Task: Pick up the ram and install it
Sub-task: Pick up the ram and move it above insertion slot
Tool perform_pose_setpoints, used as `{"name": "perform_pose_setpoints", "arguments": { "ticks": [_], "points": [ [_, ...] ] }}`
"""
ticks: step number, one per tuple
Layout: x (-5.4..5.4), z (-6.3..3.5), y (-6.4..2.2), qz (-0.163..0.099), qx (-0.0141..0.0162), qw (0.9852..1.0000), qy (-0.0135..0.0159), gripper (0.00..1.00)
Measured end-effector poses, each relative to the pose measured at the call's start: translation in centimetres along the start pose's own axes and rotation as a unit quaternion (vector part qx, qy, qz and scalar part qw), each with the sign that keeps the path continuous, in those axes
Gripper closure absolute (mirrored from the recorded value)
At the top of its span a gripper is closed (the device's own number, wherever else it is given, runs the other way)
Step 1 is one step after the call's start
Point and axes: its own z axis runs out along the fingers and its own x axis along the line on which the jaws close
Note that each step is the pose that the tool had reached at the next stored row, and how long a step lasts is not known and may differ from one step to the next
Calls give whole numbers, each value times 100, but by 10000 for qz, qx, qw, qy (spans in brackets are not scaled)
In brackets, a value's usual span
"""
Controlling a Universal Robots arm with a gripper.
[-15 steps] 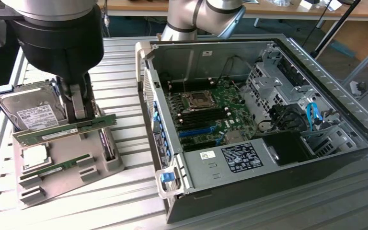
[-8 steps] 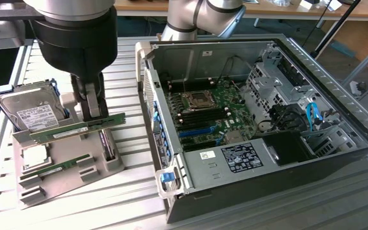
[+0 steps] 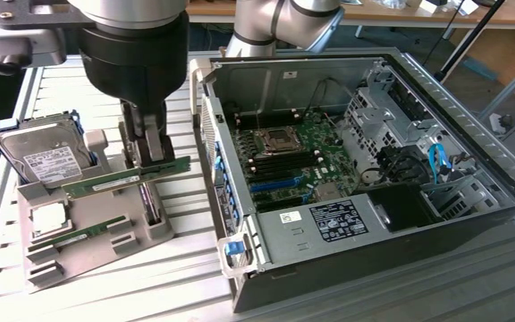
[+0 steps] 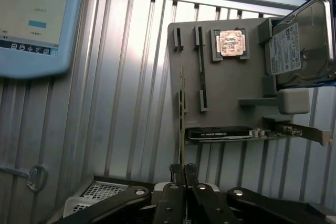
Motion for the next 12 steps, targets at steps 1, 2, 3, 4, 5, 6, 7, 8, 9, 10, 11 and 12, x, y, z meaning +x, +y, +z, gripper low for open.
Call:
{"name": "perform_pose_setpoints", "arguments": {
  "ticks": [1, 2, 3, 4, 5, 6, 7, 8, 9, 10, 11, 12],
  "points": [
    [3, -2, -25, 0, 0, 10000, 0, 88],
    [7, -2, -48, 0, 0, 10000, 0, 88],
    [9, -4, -70, 0, 0, 10000, 0, 88],
    [12, -5, -91, 0, 0, 10000, 0, 88],
    [16, -6, -114, 0, 0, 10000, 0, 88],
    [19, -7, -137, 0, 0, 10000, 0, 88],
    [22, -8, -159, 0, 0, 10000, 0, 88],
    [25, -9, -181, 0, 0, 10000, 0, 88],
    [28, -10, -204, 0, 0, 10000, 0, 88],
    [31, -11, -225, 0, 0, 10000, 0, 88],
    [34, -12, -248, 0, 0, 10000, 0, 88],
    [37, -13, -270, 0, 0, 10000, 0, 88]
  ]
}}
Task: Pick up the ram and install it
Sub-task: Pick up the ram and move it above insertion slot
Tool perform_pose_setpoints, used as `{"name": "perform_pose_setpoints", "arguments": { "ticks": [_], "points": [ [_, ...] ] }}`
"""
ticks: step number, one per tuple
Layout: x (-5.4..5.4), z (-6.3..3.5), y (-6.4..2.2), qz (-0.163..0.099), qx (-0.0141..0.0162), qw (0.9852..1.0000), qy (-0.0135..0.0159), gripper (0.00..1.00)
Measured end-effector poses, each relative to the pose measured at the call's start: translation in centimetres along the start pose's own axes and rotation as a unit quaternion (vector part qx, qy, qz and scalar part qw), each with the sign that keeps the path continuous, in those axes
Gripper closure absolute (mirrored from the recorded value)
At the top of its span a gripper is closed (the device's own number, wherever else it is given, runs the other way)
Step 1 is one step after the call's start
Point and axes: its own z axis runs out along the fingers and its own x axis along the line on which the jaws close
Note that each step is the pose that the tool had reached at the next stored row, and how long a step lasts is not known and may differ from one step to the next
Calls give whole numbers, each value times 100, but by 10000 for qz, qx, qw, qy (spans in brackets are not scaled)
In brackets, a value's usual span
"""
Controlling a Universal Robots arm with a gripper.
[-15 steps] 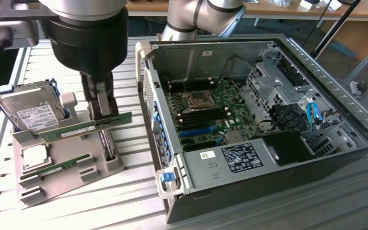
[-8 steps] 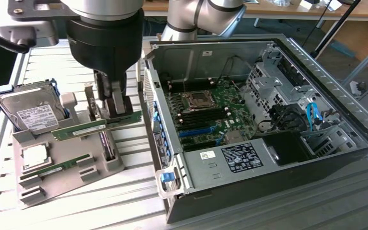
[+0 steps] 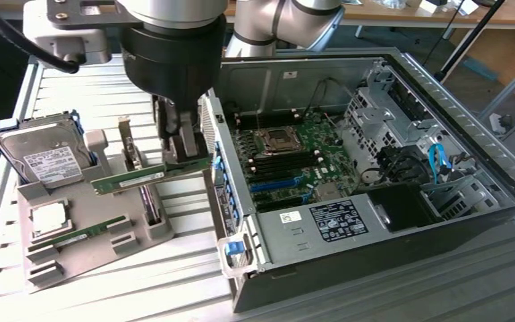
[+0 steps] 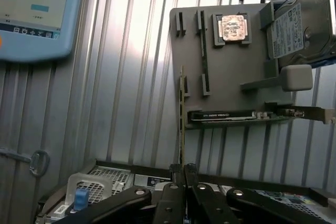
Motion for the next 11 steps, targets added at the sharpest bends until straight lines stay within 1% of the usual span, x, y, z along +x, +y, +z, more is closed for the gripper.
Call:
{"name": "perform_pose_setpoints", "arguments": {
  "ticks": [11],
  "points": [
    [32, -11, -235, 0, 0, 10000, 0, 88]
  ]
}}
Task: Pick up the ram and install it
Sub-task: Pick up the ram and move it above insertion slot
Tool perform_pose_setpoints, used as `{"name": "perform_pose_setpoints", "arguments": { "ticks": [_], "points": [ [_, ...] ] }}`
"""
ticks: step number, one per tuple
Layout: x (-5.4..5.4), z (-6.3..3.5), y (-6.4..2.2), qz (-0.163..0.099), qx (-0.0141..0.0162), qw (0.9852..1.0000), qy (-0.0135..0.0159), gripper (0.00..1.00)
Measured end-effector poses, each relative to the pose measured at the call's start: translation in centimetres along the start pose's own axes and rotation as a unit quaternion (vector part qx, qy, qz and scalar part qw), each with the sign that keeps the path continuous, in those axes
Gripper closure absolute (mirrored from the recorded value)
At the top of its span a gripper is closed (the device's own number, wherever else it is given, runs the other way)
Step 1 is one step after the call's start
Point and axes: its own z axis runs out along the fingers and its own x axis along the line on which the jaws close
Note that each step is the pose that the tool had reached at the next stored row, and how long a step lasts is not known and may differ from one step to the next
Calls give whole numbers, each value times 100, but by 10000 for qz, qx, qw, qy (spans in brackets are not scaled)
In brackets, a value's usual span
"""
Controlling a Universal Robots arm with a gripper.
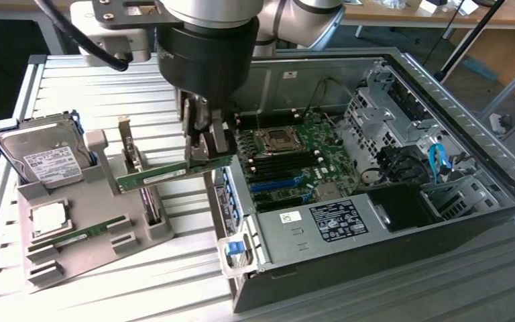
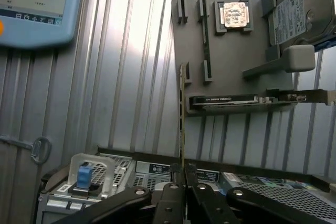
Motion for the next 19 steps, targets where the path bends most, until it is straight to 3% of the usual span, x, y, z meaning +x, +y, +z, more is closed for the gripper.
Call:
{"name": "perform_pose_setpoints", "arguments": {
  "ticks": [13, 19],
  "points": [
    [39, -13, -283, -1, 0, 10000, 0, 88],
    [40, -14, -294, 0, 0, 10000, 0, 88]
  ]
}}
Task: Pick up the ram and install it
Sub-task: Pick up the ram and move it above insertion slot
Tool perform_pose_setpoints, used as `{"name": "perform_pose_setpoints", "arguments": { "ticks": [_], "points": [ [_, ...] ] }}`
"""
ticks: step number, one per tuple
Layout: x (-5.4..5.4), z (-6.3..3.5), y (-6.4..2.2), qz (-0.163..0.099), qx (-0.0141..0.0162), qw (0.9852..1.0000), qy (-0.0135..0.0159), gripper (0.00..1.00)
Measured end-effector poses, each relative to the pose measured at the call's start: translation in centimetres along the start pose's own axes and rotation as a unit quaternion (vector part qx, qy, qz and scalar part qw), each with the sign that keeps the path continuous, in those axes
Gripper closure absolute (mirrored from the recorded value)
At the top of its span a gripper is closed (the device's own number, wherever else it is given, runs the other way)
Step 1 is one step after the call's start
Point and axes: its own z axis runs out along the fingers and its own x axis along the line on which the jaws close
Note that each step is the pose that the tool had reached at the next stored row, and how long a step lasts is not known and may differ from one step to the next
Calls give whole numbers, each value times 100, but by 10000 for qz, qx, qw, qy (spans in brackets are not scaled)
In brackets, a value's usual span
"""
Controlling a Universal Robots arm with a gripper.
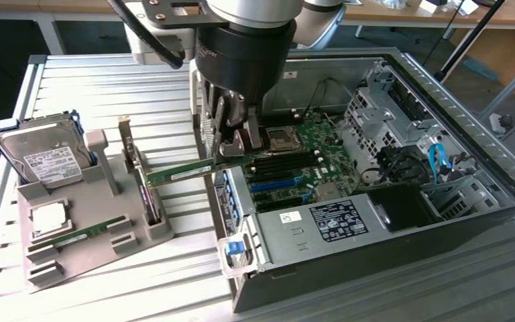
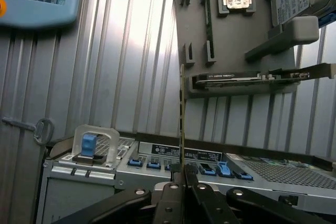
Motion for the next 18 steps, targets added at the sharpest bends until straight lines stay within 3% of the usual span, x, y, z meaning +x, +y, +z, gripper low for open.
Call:
{"name": "perform_pose_setpoints", "arguments": {
  "ticks": [6, 18],
  "points": [
    [4, -2, -34, 0, 0, 10000, 0, 88],
    [45, -15, -325, -2, 0, 10000, 0, 88]
  ]
}}
